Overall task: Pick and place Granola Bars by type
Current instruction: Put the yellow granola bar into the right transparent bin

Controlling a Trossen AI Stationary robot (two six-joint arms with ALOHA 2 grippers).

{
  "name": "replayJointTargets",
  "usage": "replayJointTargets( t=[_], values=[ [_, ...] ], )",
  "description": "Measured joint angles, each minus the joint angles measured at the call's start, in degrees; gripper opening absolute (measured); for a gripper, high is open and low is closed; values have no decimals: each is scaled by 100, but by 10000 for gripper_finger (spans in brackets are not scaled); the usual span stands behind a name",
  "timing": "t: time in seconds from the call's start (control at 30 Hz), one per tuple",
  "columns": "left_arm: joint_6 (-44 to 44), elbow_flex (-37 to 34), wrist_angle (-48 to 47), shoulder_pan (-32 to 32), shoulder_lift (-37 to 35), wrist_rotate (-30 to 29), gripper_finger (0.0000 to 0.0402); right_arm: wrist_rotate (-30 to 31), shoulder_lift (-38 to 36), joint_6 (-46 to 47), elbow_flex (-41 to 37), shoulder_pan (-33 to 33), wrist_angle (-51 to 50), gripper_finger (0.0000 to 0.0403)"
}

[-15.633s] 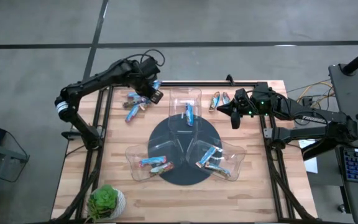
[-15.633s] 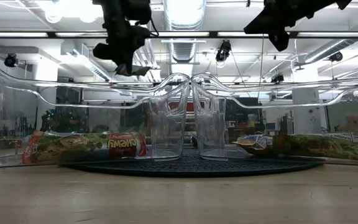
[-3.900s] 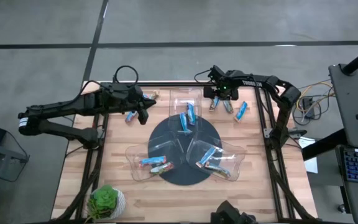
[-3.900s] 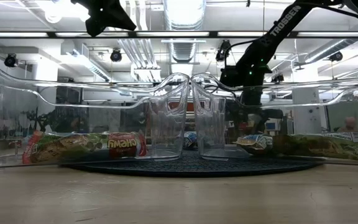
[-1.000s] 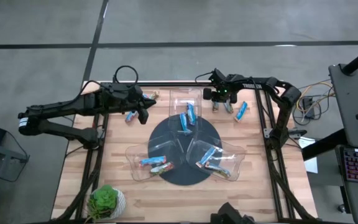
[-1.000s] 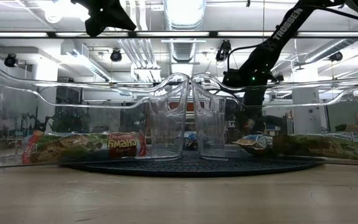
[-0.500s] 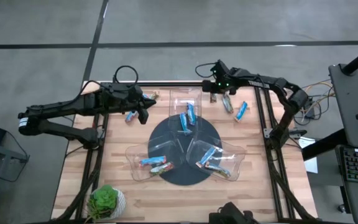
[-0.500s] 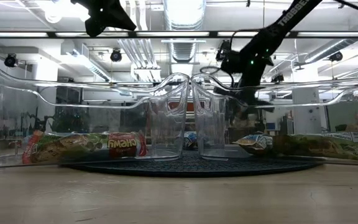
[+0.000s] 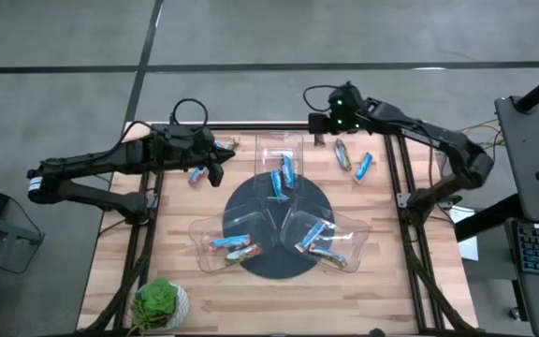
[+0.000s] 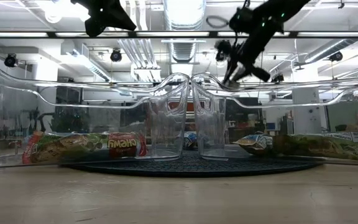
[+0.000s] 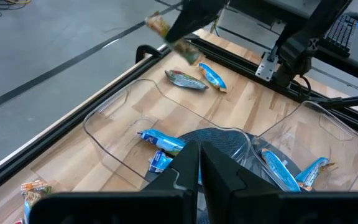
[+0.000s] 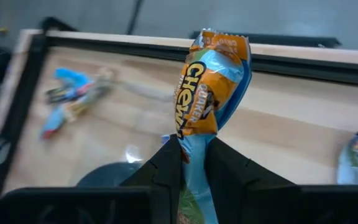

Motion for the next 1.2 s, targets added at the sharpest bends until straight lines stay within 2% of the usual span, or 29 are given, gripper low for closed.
replayJointTargets(
  t=[0.53, 0.8, 1.2],
  values=[
    [-2, 0, 1, 1, 0, 0, 0, -10, -1334, -170, 0, 1617, -380, 52],
    [-2, 0, 0, 0, 0, 0, 0, -35, -1500, 16, 0, 2647, -923, 52],
    [-2, 0, 2, 2, 0, 0, 0, -176, -1498, -223, -70, 4047, -1057, 52]
  ],
)
